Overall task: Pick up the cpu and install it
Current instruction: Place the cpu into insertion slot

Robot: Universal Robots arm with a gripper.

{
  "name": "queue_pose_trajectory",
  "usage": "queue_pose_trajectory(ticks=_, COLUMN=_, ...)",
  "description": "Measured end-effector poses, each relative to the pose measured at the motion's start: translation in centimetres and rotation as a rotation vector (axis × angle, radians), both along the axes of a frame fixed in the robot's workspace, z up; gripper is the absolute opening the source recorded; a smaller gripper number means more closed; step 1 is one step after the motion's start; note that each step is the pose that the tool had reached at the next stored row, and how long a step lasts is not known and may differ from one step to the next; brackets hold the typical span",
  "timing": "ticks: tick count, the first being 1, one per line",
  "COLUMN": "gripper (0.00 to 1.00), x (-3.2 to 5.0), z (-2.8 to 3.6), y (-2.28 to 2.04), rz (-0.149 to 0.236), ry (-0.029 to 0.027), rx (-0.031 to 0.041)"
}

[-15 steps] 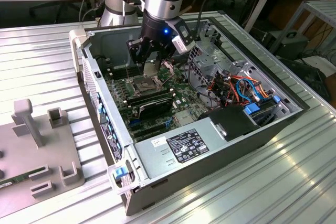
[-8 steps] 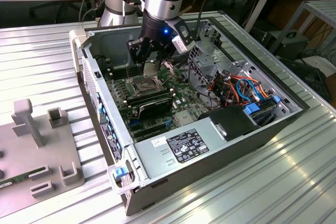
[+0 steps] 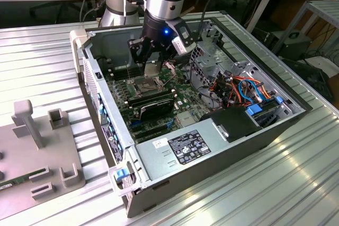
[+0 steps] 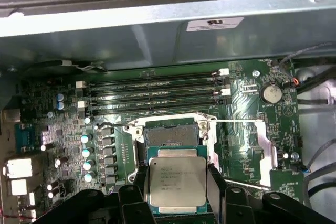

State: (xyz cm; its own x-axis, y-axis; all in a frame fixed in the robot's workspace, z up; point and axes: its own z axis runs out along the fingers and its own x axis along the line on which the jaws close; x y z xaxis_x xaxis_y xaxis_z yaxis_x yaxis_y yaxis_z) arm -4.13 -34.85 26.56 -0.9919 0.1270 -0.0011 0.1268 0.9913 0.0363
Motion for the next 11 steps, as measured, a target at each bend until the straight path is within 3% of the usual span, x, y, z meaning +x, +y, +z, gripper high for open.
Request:
queue_pose_trajectory(ticks=5, gripper=0.54, x=0.00, z=-0.14, y=0.00, rz=-0.133, ry=-0.0001, rx=0.0001)
queue_pose_trajectory(ticks=9, gripper=0.54, x=0.00, z=-0.19, y=0.00, rz=-0.207, ry=0.0000, rx=0.0000)
queue_pose_trajectory(ticks=11, gripper=0.54, x=0.00, z=-0.19, y=0.00, rz=-0.216, ry=0.0000, rx=0.0000)
